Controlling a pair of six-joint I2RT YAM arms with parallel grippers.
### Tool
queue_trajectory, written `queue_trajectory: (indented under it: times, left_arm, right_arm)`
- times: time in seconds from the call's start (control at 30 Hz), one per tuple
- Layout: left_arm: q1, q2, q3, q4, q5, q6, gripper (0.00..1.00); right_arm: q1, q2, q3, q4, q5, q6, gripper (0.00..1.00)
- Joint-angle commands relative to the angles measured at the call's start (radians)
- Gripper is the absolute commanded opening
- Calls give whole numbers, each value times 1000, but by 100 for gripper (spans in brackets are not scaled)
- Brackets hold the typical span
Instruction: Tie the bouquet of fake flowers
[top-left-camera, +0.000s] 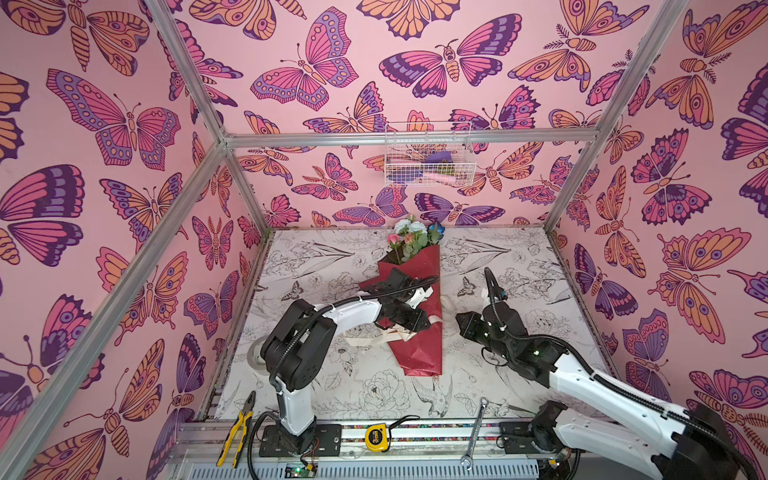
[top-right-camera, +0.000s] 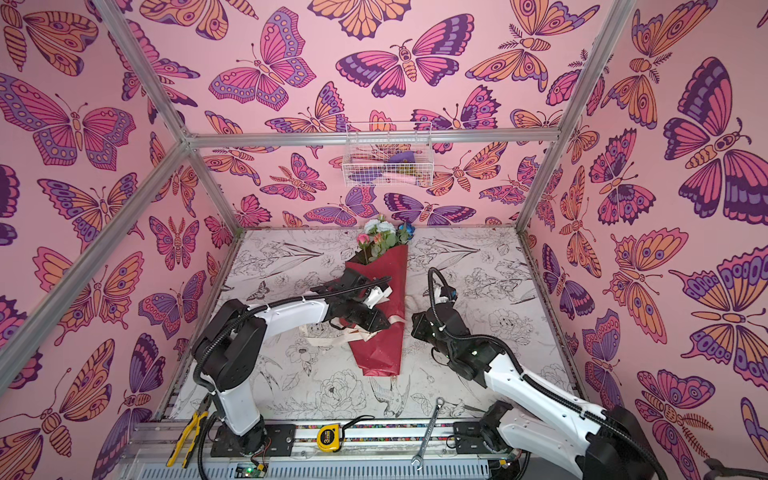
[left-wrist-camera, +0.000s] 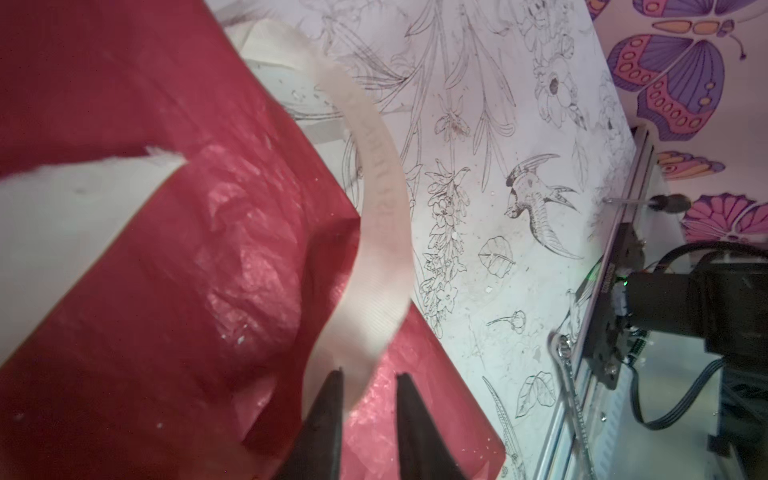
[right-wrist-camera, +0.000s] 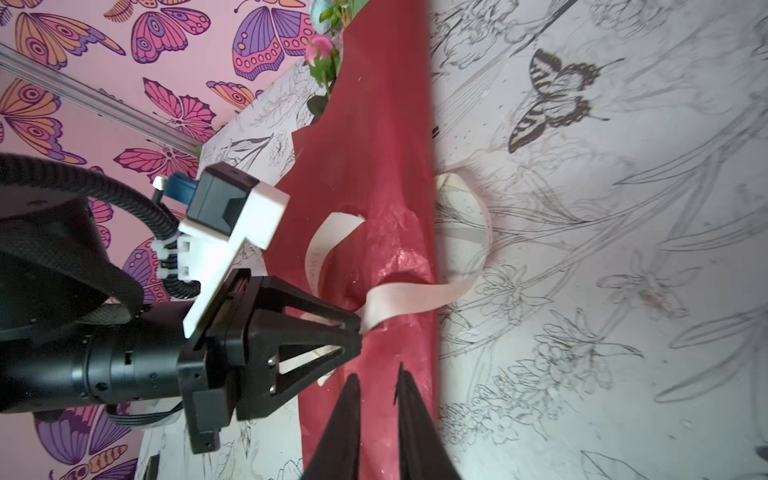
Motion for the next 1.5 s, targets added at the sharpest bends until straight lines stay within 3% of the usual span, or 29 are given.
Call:
queue_trajectory:
  times: [0.0,0.07,0.17,0.33,0.53,0.73,1.07,1.47]
  left_arm:
    - [2,-68,-35,-5,-28,-17,59]
    - [4,-134,-56,-5,-52,-27,71]
    - [15,-236,-98,-5,-83,-53,76]
    - [57,-381,-199,-4,-137,-156,77]
    - [194,-555,-401,-7,-278,-413,75]
    - [326,-705,-551,-6,-393,-476,74]
    - [419,-629,-571,28,-462,-478,70]
    - [455,-499,-563,82,-447,-478,64]
  right_arm:
    - [5,0,86,-157,77,-38,20]
    - [6,23,132,-210,81,-52,20]
    - [20,78,210,-291,98,-70,21]
    - [99,208,341,-368,147,-106,24]
    - [201,467,588,-519,170,-160,36]
    - [252,731,821,-623,145,-189,39]
    - [263,981,1007,-616,70,-210,41]
    - [256,1122,1090,-596,81,-225,38]
